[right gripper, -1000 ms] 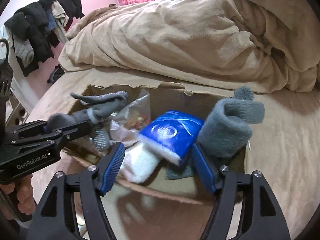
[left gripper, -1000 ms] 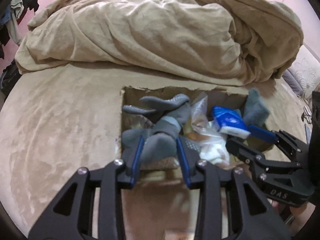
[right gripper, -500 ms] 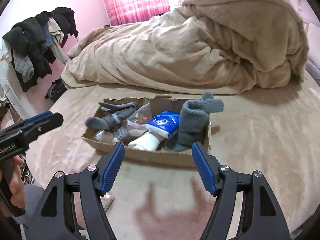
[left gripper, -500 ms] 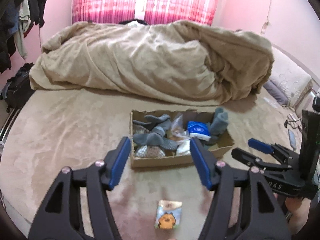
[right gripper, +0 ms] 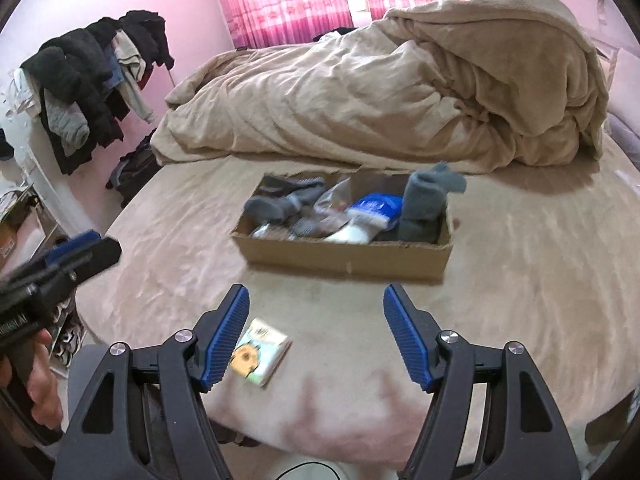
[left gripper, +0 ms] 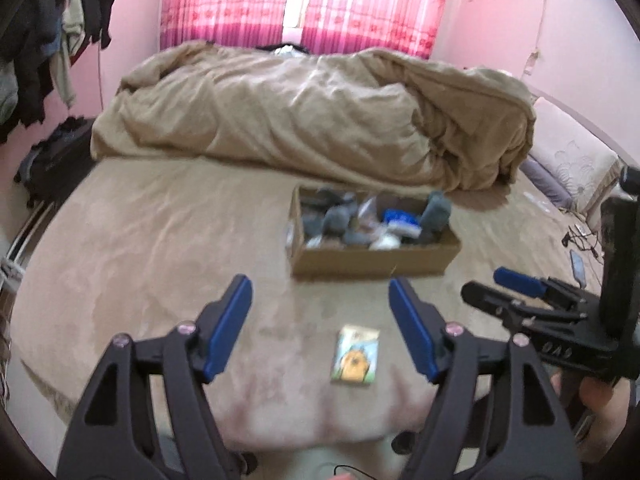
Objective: Organize objects
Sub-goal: 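Grasp the cartoon tissue pack with the right tool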
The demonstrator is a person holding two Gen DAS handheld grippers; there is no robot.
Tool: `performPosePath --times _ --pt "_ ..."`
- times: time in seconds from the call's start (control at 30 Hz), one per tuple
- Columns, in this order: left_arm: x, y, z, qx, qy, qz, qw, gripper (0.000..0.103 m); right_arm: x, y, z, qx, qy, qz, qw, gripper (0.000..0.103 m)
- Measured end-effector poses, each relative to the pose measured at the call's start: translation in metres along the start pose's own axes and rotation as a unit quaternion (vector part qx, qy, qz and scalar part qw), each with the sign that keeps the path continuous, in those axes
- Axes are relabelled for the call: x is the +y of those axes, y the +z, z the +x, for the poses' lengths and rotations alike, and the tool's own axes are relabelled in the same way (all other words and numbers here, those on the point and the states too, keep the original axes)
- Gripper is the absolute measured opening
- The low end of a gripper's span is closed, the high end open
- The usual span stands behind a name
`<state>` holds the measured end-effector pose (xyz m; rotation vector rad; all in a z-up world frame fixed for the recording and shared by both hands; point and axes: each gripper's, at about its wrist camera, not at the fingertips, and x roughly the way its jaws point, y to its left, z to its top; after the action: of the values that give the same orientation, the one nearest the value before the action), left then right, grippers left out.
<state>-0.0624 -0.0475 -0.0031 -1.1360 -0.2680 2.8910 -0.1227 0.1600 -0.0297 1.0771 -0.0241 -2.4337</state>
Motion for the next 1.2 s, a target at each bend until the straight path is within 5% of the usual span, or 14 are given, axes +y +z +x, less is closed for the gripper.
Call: performPosePath --times 0.53,0.97,1.2 --pt "0.05 -0.062 0.05 0.041 0.057 0.0 0.9975 0.072 0.05 -0.046 0.065 0.081 0.007 -0.029 0.996 0.073" --pt "0.074 -0.081 0.077 0.073 0.053 -0.034 0.9954 0.072 0.068 -0.065 0.131 0.148 -0.005 -0.041 0.988 0.073" --pt "0.068 -0.086 0.084 0.086 0.052 -0.029 0.9945 0.072 0.065 -0.073 0.134 0.153 0.019 -0.045 0.987 0.058"
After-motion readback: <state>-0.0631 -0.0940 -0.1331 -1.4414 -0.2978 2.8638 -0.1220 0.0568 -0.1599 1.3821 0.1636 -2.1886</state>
